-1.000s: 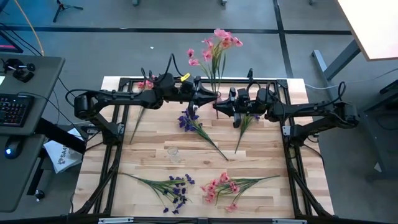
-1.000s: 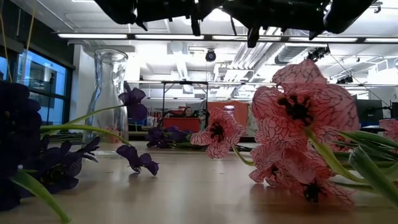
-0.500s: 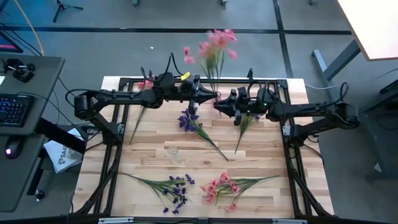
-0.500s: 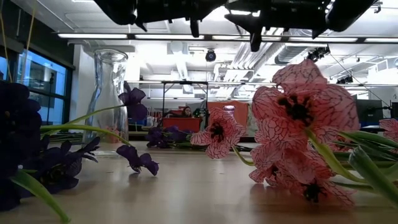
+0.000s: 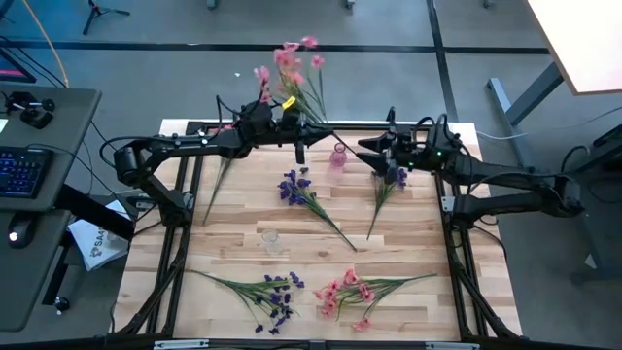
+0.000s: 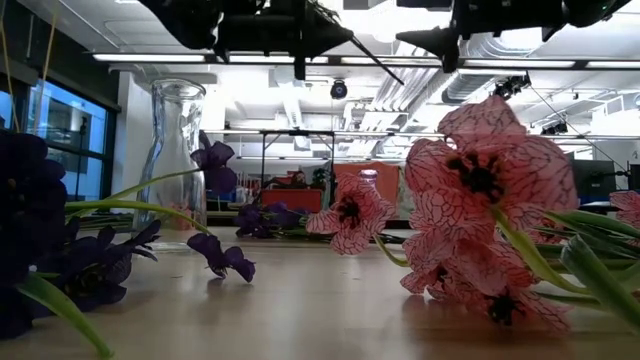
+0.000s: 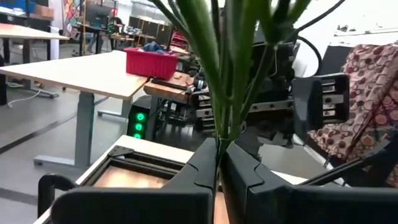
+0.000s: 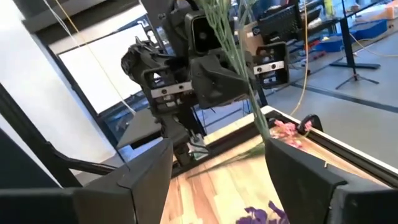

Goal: Sort flowers into vase by color
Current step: Put the right pink flowers into the pink vase

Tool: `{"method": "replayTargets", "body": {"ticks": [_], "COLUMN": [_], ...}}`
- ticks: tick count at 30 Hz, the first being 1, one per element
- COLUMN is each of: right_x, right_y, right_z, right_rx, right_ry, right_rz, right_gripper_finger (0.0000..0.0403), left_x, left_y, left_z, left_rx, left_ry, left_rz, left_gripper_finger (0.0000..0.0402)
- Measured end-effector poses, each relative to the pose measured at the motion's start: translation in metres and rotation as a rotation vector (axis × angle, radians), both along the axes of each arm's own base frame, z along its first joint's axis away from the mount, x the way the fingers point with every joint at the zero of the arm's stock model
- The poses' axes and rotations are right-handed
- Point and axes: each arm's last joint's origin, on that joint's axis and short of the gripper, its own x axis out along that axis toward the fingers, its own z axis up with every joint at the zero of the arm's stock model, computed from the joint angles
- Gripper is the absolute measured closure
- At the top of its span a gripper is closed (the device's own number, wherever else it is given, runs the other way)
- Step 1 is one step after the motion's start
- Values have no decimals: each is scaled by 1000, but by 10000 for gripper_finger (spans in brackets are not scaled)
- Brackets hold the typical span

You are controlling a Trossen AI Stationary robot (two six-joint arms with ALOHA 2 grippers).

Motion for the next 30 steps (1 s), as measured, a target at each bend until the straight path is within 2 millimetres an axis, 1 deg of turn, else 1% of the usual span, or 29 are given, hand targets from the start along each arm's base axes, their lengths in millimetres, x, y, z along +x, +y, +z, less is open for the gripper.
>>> {"method": "replayTargets", "body": {"ticks": [2, 5, 8, 10, 12, 15, 19, 20, 21, 26, 30], "right_x": [-1, -3, -4, -4, -4, -4, -6, -6, -7, -11, -14], "right_y": [0, 1, 1, 1, 1, 1, 2, 2, 2, 3, 3], "right_z": [-1, -2, -3, -4, -4, -4, -3, -2, -1, 2, 4], "right_rx": [-2, -16, -25, -22, -19, -19, -22, -24, -25, -30, -35], "right_ry": [16, 44, 56, 66, 70, 71, 64, 59, 54, 39, 26], "right_rz": [0, -1, -7, -8, -8, -9, -11, -13, -16, -41, -51], "right_gripper_finger": [152, 152, 152, 152, 152, 152, 152, 152, 152, 152, 152], "left_x": [0, 2, 8, 13, 20, 28, 37, 39, 41, 47, 48], "left_y": [1, 3, 2, 3, 8, 20, 35, 37, 39, 39, 38], "left_z": [-1, 2, 10, 15, 15, 6, -18, -21, -22, -15, -17], "left_rx": [-6, 17, 139, 221, 252, 254, 233, 227, 225, 221, 222], "left_ry": [15, 124, 272, 318, 337, 387, 560, 581, 586, 507, 524], "left_rz": [2, 6, 72, 129, 162, 185, 183, 181, 180, 152, 144], "left_gripper_finger": [401, 401, 401, 401, 401, 401, 401, 401, 401, 401, 401]}}
